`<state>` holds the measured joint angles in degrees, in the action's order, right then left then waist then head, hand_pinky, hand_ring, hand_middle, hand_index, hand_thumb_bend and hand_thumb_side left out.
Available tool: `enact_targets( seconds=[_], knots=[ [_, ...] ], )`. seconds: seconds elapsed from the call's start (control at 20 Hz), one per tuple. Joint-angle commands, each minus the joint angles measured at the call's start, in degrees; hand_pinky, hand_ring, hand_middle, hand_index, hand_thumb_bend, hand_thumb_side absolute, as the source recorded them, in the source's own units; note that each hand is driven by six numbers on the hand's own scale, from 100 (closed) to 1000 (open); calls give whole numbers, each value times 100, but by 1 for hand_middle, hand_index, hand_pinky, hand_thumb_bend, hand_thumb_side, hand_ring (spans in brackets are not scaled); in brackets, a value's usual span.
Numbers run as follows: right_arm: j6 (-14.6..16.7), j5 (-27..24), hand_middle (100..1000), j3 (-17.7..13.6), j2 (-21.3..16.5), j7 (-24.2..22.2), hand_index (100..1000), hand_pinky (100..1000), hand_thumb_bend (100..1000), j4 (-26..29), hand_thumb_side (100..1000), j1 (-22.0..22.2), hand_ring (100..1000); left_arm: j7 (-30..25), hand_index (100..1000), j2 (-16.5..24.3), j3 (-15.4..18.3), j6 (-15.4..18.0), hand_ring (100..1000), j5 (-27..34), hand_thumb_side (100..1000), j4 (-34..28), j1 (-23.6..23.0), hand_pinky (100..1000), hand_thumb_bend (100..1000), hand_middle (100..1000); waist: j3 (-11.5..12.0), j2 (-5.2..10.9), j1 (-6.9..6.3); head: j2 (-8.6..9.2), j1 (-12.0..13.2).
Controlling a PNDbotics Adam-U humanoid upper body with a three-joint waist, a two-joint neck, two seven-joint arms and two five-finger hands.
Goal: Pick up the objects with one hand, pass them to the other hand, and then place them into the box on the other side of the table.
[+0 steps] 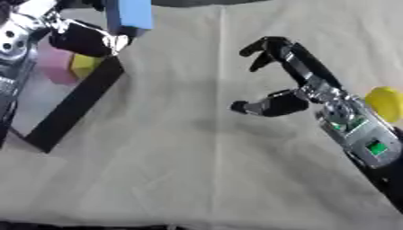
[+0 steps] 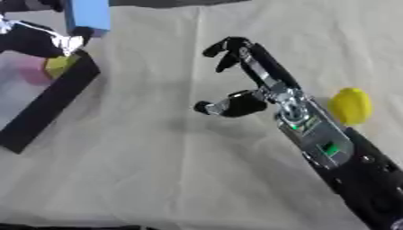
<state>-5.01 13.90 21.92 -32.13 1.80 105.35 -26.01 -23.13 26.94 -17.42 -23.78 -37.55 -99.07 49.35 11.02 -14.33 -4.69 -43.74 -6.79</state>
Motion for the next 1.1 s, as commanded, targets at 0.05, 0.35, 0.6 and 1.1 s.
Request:
enact_targets(
  seconds=[0.05, 0.35, 0.6, 1.1],
  knots=[
    [-1, 37, 695, -66, -136, 8, 744, 686, 705, 204, 138, -38, 599, 175, 375, 314, 217, -121, 561, 166, 100, 169, 66, 686, 100, 460, -4, 180, 94, 40, 81],
    [-2, -17, 693, -98, -181, 42, 743, 686, 706, 403, 138, -38, 598, 362, 376, 560, 356, -223, 563, 167, 100, 600, -7, 686, 100, 463, -46, 149, 140, 69, 235],
    [-27, -58, 693, -133, -213, 65, 743, 685, 708, 560, 139, -33, 596, 493, 377, 668, 445, -267, 563, 102, 100, 958, -109, 686, 100, 465, -75, 126, 172, 93, 388],
    [-52, -107, 690, -183, -258, 133, 742, 684, 716, 733, 136, -33, 593, 698, 378, 893, 650, -349, 564, 114, 100, 1248, -402, 686, 100, 466, -92, 104, 199, 121, 661]
  ],
)
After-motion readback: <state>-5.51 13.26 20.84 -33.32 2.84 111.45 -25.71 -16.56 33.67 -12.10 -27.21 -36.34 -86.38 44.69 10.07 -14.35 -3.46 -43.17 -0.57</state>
